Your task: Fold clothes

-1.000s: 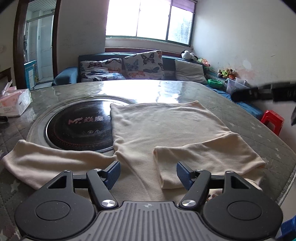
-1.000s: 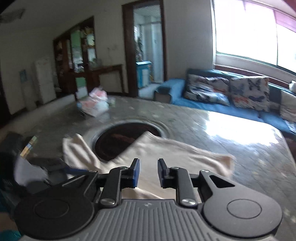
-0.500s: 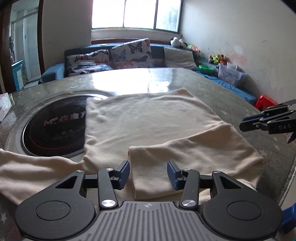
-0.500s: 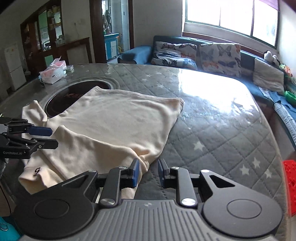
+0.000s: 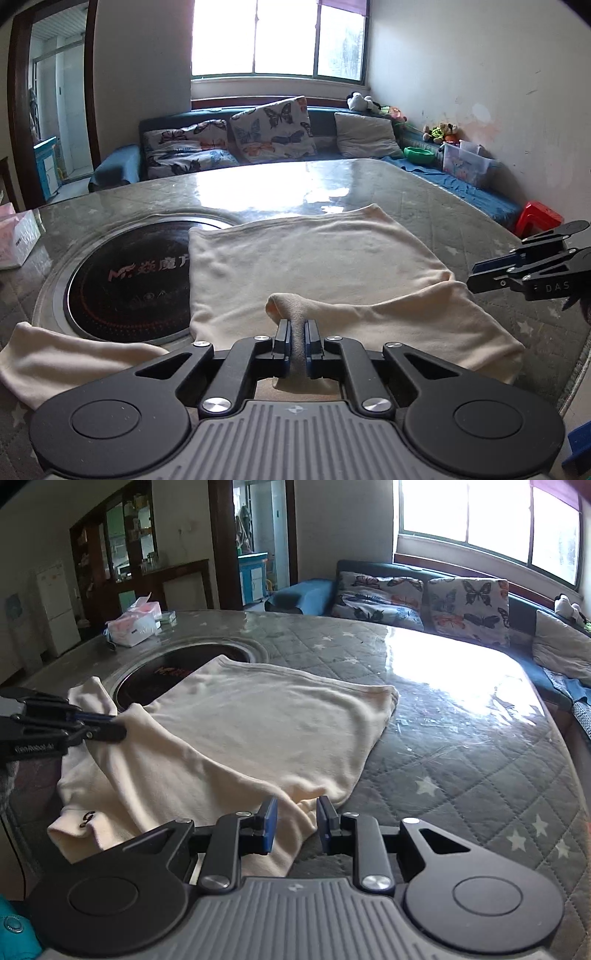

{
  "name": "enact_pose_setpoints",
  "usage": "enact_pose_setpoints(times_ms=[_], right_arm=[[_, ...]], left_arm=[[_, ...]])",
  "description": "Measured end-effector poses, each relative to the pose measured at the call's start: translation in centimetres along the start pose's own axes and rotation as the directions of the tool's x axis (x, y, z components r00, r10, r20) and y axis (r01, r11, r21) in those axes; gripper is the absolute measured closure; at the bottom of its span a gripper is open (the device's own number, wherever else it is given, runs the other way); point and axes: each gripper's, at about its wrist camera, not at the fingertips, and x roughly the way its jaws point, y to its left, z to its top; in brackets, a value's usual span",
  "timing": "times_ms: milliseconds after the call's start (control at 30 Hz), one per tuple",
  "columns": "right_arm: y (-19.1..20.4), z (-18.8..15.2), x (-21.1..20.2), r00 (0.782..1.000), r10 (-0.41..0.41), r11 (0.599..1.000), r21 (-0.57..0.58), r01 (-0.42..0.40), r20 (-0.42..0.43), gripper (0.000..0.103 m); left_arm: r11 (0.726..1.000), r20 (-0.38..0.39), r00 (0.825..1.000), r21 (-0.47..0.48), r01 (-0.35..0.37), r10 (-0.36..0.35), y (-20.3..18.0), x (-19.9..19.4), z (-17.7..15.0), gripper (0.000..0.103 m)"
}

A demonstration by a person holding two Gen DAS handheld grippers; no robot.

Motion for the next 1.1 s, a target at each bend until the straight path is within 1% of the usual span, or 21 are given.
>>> enact_pose_setpoints(times_ms=[167, 300, 467, 500, 633, 733, 800, 900, 967, 1100], right_arm=[[-0.5, -0.5, 0.3, 1.0, -0.003, 1.0, 0.025, 0.003, -0.008, 0.08], [-0.1, -0.4, 0.1, 1.0, 0.0, 1.0, 0.017, 0.0, 0.016, 0.08], [0.0, -0.5, 1.4, 1.0, -0.006, 1.0, 0.011, 0.006, -0.009, 0.08], [0.1, -0.6, 1.7, 1.0, -0.008, 1.0, 0.01, 0.008, -0.016, 0.08], [0.3, -0.5, 1.4, 1.0, -0.022, 1.0, 0.005, 0.022, -0.002, 0.078], [0.8, -0.1, 0.7, 0.999, -0.022, 1.0, -0.009, 0.022, 0.028, 0.078], [1.3, 0.1, 0.7, 0.999, -0.004, 1.0, -0.017, 0.004, 0.032, 0.078], [2.0, 0.1, 1.5, 1.0, 0.018, 1.0, -0.023, -0.018, 0.025, 0.078], [2.4, -0.1, 2.3, 1.0, 0.025, 0.999, -0.028, -0.025, 0.014, 0.078], [2.6, -0.2, 3.0, 1.0, 0.013, 0.999, -0.035, -0.013, 0.004, 0.078]], left_arm=[[1.0, -0.015, 1.0, -0.002, -0.011, 0.011, 0.2, 0.1, -0.1, 0.095], [1.0, -0.012, 1.0, 0.011, -0.005, 0.005, 0.2, -0.3, -0.1, 0.093], [1.0, -0.047, 0.998, 0.003, -0.031, 0.031, 0.7, 0.3, -0.6, 0.091], [0.999, -0.049, 0.998, 0.004, -0.035, 0.036, 0.9, 0.2, -0.7, 0.09], [0.998, -0.05, 0.997, 0.0, -0.056, 0.056, 1.3, -0.2, -0.8, 0.089], [0.999, -0.029, 0.999, -0.01, -0.034, 0.034, 1.2, -0.5, -0.4, 0.089], [1.0, -0.017, 1.0, -0.008, -0.008, 0.008, 0.7, -0.5, -0.1, 0.089], [1.0, -0.022, 0.999, -0.002, 0.028, -0.028, -0.2, 0.4, -0.1, 0.089], [1.0, -0.036, 0.999, -0.005, 0.026, -0.027, -0.4, 1.3, -0.2, 0.089], [0.999, -0.056, 0.998, -0.033, 0.009, -0.011, 0.3, 2.3, -0.5, 0.089]])
